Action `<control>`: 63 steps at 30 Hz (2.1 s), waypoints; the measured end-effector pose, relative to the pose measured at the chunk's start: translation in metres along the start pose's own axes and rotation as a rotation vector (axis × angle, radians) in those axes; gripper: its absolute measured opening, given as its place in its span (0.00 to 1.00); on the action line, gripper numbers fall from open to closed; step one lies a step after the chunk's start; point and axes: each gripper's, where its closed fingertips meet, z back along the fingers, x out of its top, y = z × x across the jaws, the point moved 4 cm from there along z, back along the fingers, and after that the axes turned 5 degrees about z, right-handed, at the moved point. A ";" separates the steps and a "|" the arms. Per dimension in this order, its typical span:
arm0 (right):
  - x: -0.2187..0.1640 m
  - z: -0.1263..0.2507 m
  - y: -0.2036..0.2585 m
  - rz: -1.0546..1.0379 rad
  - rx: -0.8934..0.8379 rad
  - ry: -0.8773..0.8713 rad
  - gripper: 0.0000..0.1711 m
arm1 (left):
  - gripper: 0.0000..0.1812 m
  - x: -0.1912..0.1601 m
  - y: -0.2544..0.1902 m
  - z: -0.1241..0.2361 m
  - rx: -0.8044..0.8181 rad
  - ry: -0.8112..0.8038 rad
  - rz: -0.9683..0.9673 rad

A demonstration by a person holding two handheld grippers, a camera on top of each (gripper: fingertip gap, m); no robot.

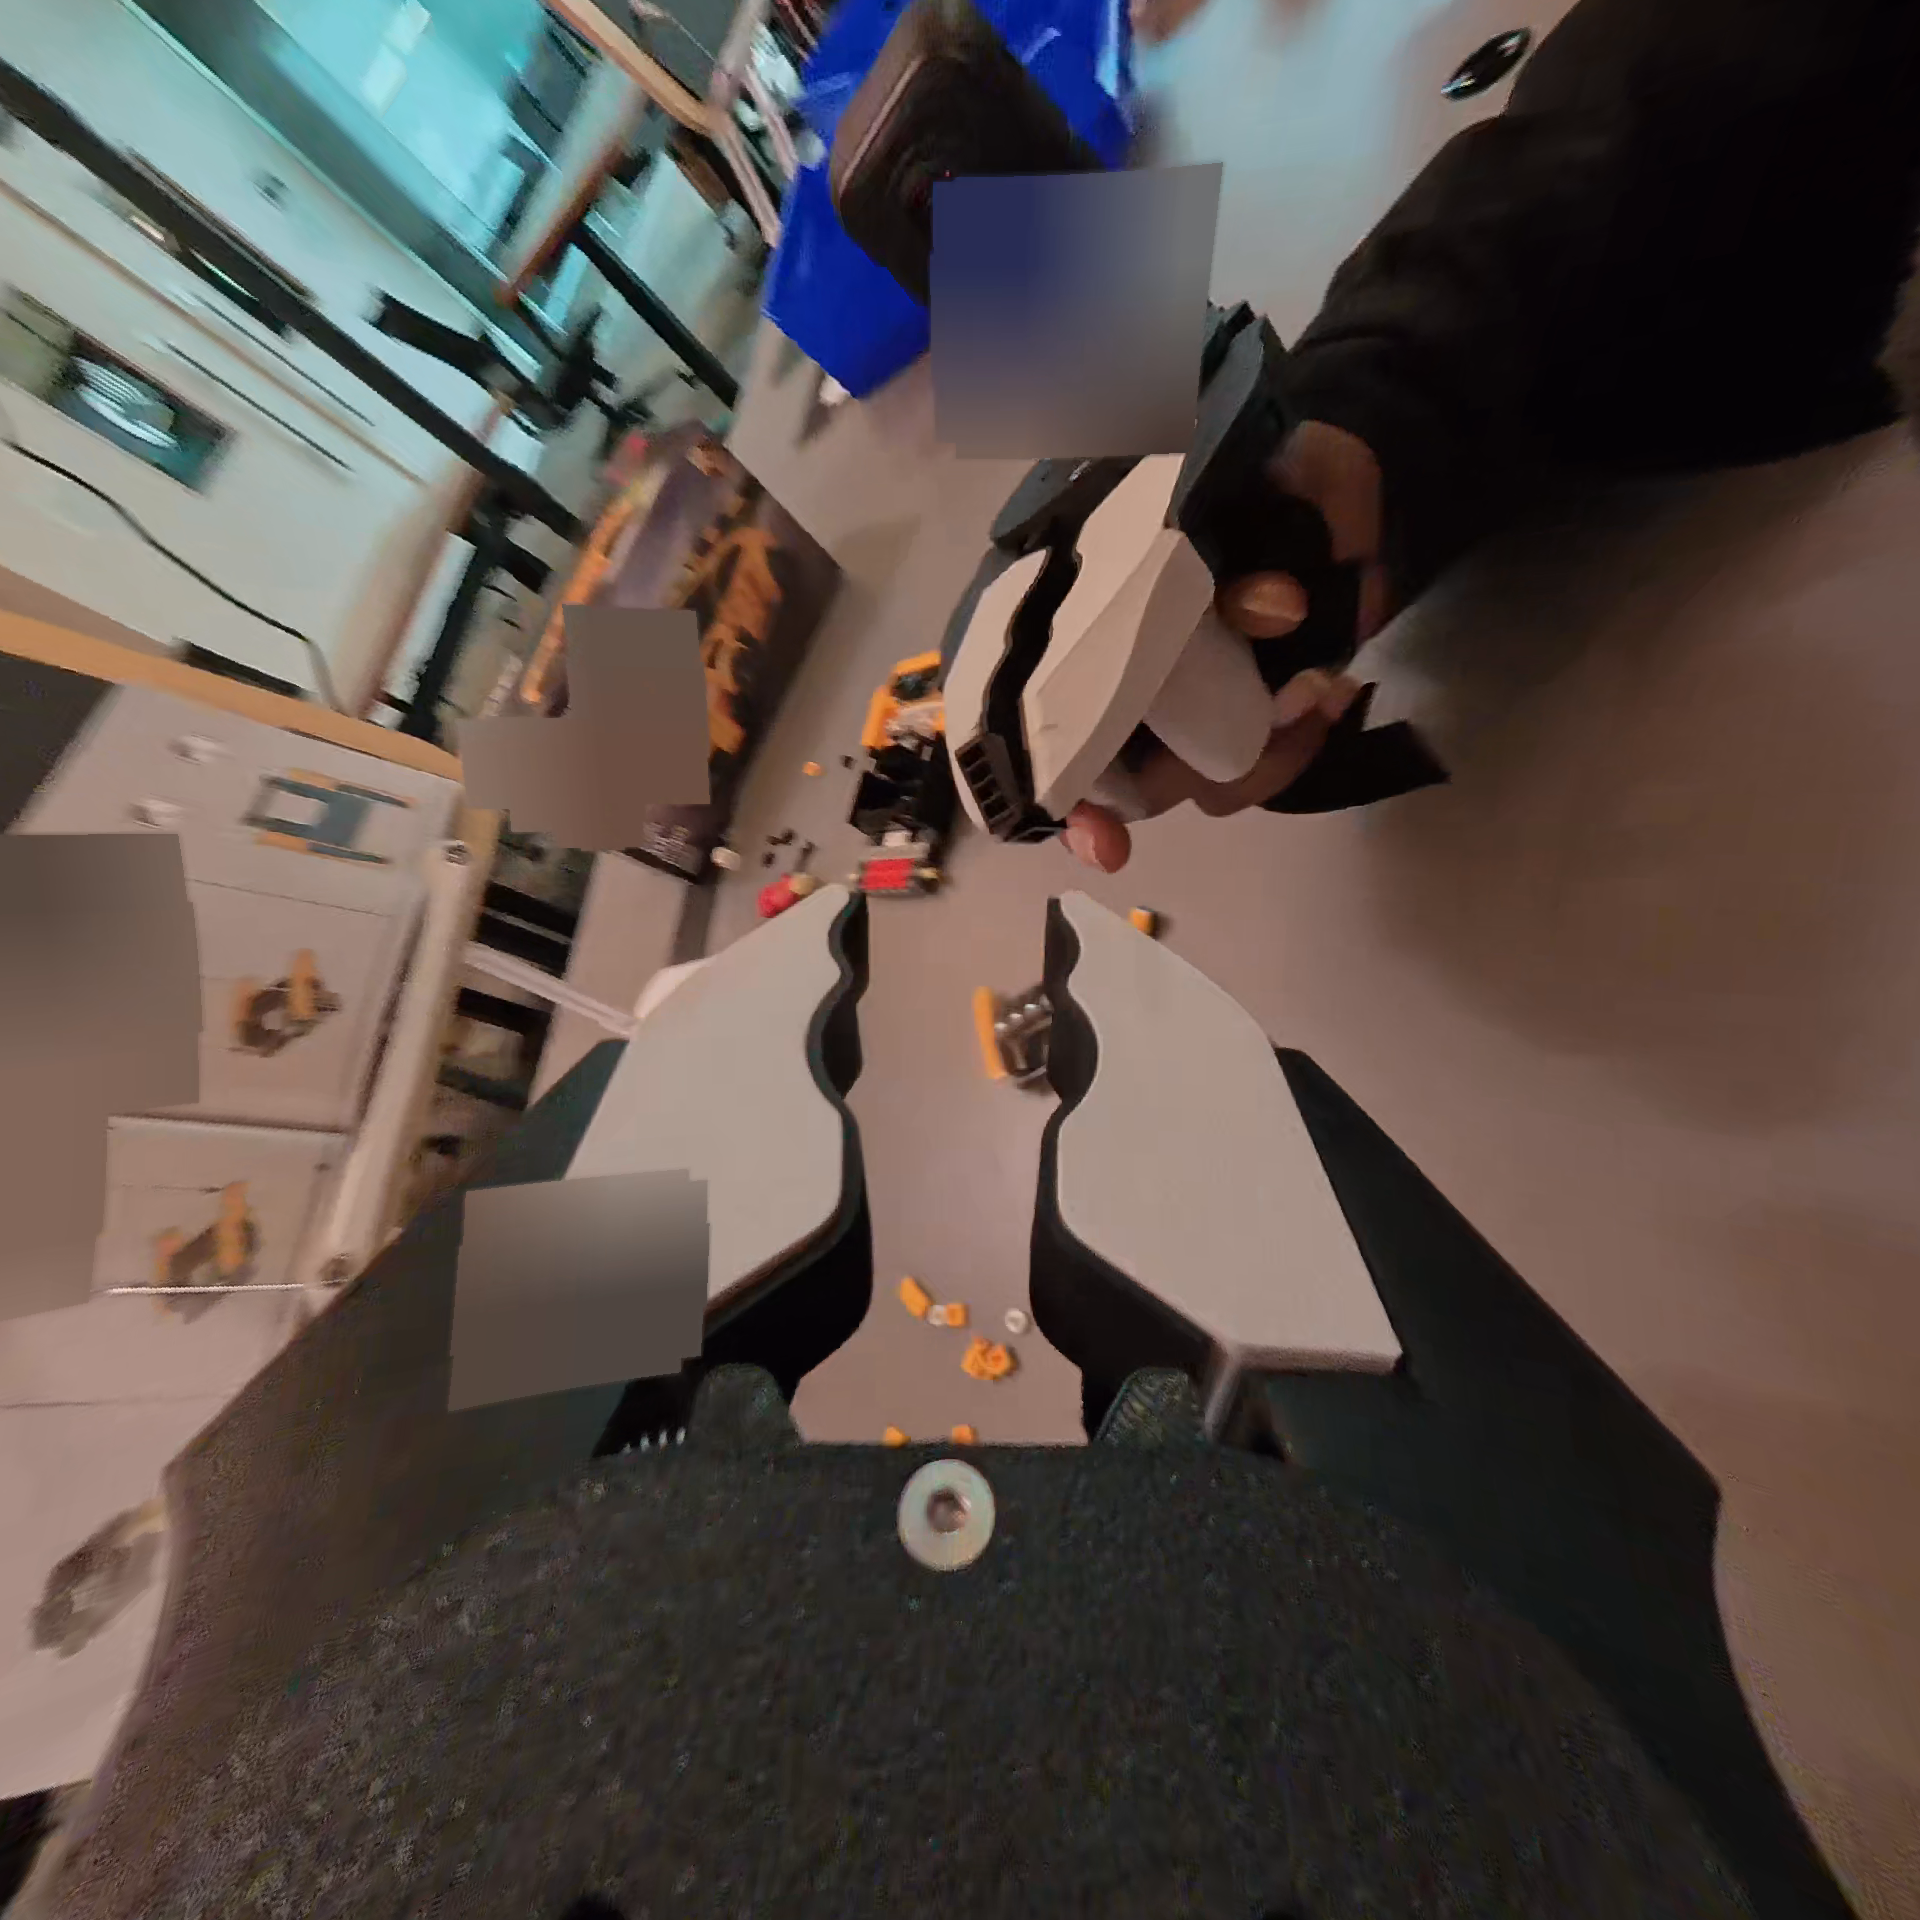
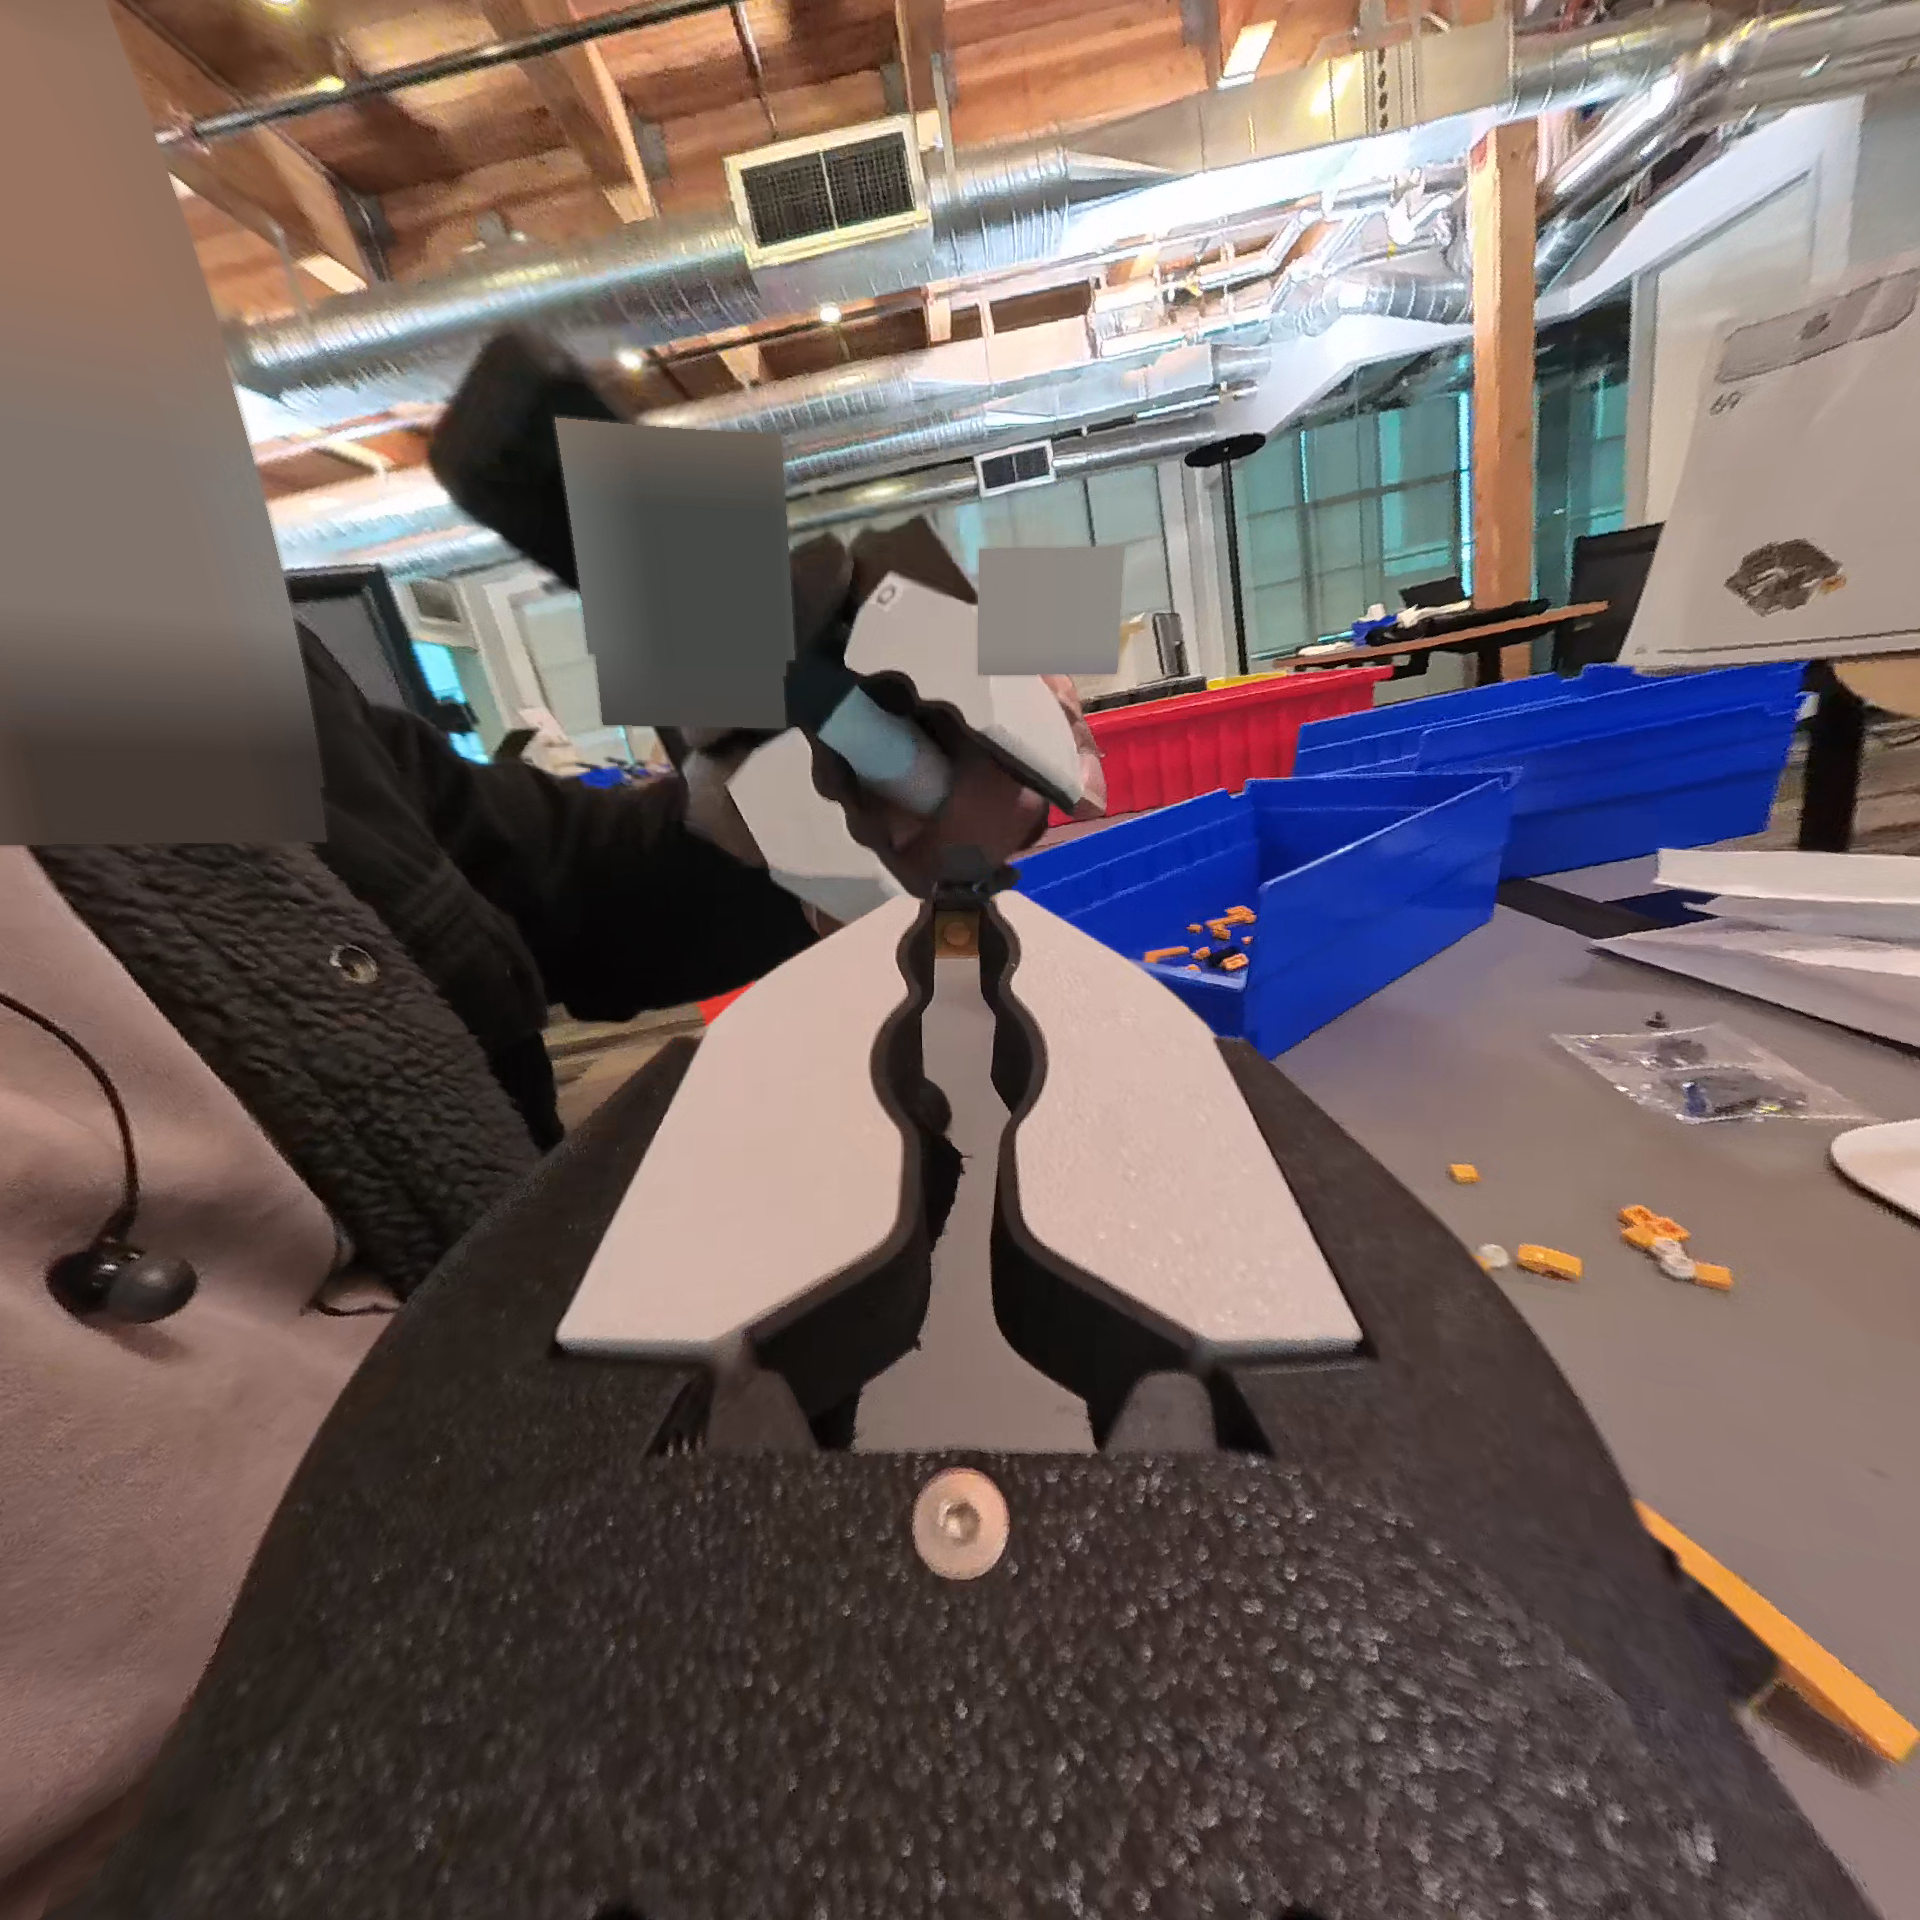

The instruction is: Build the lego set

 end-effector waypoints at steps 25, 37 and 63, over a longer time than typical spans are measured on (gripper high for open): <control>-0.001 -0.005 0.006 -0.281 0.125 -0.051 0.05 | 0.10 0.002 -0.021 -0.013 0.213 -0.141 -0.389; -0.004 -0.007 0.005 -0.393 0.136 -0.025 0.05 | 0.09 -0.002 -0.024 -0.012 0.263 -0.125 -0.403; -0.011 0.013 -0.011 -0.016 0.028 0.265 0.13 | 0.08 -0.024 -0.024 -0.016 0.083 -0.346 0.227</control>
